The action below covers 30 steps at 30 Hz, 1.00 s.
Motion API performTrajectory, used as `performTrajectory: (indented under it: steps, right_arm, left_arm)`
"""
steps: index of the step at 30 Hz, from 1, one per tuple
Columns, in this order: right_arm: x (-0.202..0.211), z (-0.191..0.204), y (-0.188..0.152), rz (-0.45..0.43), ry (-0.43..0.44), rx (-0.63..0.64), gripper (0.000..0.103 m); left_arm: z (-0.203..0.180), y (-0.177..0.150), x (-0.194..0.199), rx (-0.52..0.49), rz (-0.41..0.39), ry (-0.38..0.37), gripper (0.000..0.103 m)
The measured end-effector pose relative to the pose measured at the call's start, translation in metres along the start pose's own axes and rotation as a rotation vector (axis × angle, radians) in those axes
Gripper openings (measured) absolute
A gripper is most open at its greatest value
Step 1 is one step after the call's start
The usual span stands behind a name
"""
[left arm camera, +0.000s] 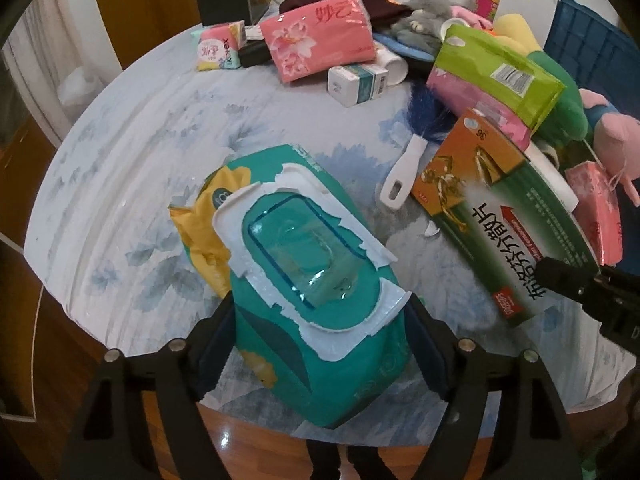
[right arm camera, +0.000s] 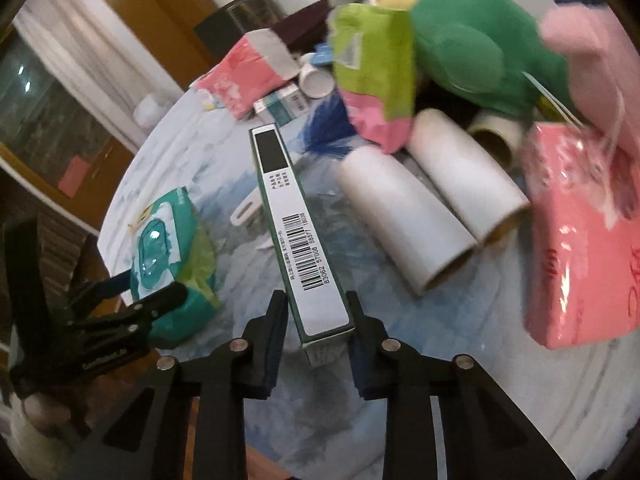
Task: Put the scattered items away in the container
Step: 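Grasp the teal wet-wipe pack with the left gripper while the right grasps a green box, then lift the wet-wipe pack with the left gripper while the right lifts the green box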
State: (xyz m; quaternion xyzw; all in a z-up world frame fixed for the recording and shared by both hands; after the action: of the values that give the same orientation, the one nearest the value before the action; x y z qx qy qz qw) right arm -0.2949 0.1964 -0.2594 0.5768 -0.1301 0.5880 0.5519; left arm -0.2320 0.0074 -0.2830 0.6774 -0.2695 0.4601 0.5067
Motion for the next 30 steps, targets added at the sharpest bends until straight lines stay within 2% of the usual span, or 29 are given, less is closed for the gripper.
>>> performTrajectory:
  steps: [5,6,8,11,16,20,23,30]
  right_arm:
    - [-0.012,0.01,0.009,-0.008,-0.004,0.05,0.034]
    - [-0.014,0.015,0.01,0.002,-0.009,0.066,0.026]
    - [-0.019,0.025,0.013,0.022,-0.019,0.099,0.02]
    - [-0.027,0.037,0.016,0.052,-0.033,0.142,0.019]
    - [-0.037,0.038,0.019,0.077,-0.045,0.141,0.019]
    - [-0.039,0.04,0.019,0.084,-0.069,0.149,0.019]
    - [-0.037,0.044,0.018,0.081,-0.096,0.159,0.019]
    - [-0.013,0.048,0.03,0.031,-0.127,0.164,0.019]
  left_arm:
    - [-0.002,-0.003,0.002,-0.01,-0.009,0.0,0.078]
    - [-0.001,-0.003,0.003,-0.01,-0.011,0.0,0.076]
    - [0.002,-0.005,0.005,-0.007,-0.013,-0.001,0.076]
    - [0.003,-0.004,0.004,-0.005,-0.01,-0.004,0.076]
    - [0.006,-0.002,0.001,0.022,0.001,-0.011,0.077]
    - [0.003,-0.001,0.003,0.012,-0.011,-0.015,0.071]
    - [0.001,0.002,0.008,-0.005,-0.029,-0.006,0.065]
    - [0.002,0.023,0.039,-0.004,-0.113,-0.02,0.065]
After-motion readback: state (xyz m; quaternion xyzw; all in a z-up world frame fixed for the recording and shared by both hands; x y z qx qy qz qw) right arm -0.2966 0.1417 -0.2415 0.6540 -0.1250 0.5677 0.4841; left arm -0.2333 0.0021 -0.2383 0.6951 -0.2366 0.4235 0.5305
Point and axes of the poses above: each gripper's, at about its wrist camera, not at the fingertips, and x roughly against the way its jaws point, z to its left, y to its top, the point moved 4 cm from there along -x, roughly the way its jaws point, and after that the axes turned 7 degrees about x, right-handed, at the moved point
